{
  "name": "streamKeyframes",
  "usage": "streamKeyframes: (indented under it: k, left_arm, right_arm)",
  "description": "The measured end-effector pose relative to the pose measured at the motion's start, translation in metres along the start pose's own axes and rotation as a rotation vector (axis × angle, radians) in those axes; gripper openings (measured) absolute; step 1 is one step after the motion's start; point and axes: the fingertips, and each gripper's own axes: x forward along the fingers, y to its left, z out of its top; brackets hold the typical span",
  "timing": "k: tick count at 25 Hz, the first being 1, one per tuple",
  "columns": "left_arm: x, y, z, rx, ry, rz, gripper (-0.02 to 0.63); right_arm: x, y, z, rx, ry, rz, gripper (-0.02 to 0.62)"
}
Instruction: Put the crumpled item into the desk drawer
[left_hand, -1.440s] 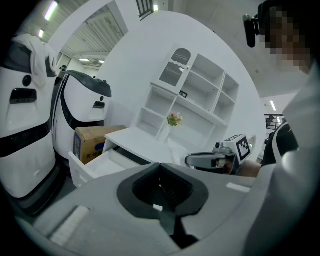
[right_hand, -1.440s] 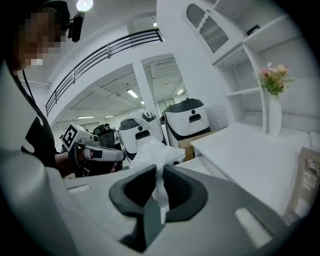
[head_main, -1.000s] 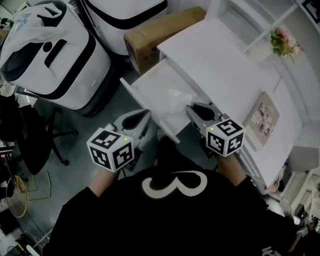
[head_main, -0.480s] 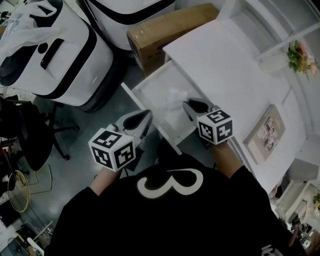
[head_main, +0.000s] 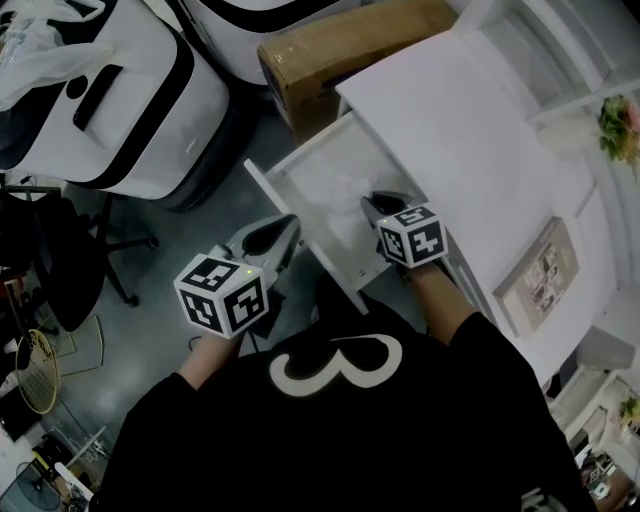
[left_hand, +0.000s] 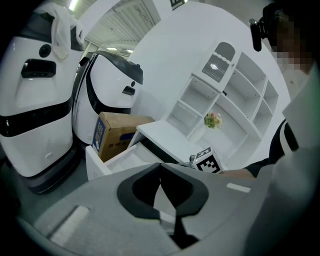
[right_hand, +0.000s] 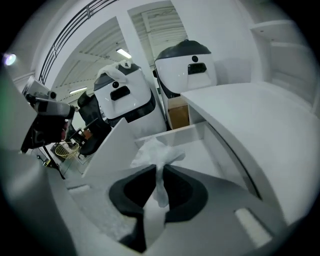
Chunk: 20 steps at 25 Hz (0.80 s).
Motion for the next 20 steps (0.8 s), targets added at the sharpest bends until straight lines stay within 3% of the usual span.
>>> streamKeyframes:
  k: [20]
  left_arm:
    - [0.007, 0.043, -0.032, -0.098, 0.049, 0.081, 0.009]
  right_arm:
    - [0.087, -0.044, -0.065, 0.075, 0.212, -0.033, 0.052]
